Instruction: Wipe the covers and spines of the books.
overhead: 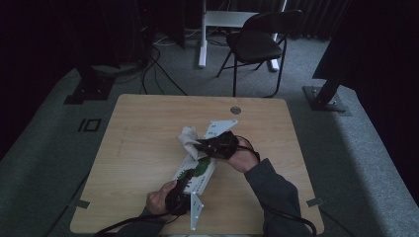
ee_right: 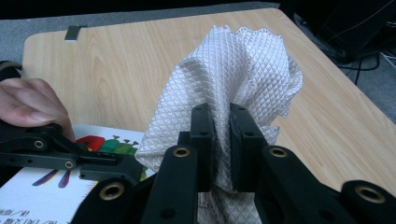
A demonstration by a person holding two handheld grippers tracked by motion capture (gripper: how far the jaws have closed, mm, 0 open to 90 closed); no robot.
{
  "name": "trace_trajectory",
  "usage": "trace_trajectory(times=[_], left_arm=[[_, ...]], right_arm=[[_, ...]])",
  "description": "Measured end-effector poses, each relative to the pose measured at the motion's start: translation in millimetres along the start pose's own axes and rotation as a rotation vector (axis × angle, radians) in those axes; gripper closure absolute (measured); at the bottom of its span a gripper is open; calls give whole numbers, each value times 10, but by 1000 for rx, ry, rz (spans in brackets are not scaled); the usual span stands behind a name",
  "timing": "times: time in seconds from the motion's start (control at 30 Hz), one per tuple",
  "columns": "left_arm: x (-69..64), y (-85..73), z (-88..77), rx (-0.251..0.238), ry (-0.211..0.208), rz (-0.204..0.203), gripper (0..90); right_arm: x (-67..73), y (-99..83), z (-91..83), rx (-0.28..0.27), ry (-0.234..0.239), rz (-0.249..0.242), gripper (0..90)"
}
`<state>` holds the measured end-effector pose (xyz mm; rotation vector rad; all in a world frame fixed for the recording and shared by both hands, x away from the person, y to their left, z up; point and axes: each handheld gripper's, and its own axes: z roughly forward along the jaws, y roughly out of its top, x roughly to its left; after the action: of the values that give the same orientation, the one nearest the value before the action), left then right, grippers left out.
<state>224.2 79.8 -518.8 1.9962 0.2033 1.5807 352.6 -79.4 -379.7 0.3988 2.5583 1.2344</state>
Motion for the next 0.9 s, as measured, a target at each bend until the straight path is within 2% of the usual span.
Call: trace_trajectory(times=[0.23,0.7,0.9], left_arm=[[51,-1,-4,2,-19,-46,787],[184,-29,-4,0,-77,-176,788],[213,-39,-2,-2,-88,-205,788]], right_arm=[[-46,-30,-79,-16,-23,22,824],[-126,-104,-188,-36,-58,48,824],[-157,-134,-228,-42,-68,61,824]])
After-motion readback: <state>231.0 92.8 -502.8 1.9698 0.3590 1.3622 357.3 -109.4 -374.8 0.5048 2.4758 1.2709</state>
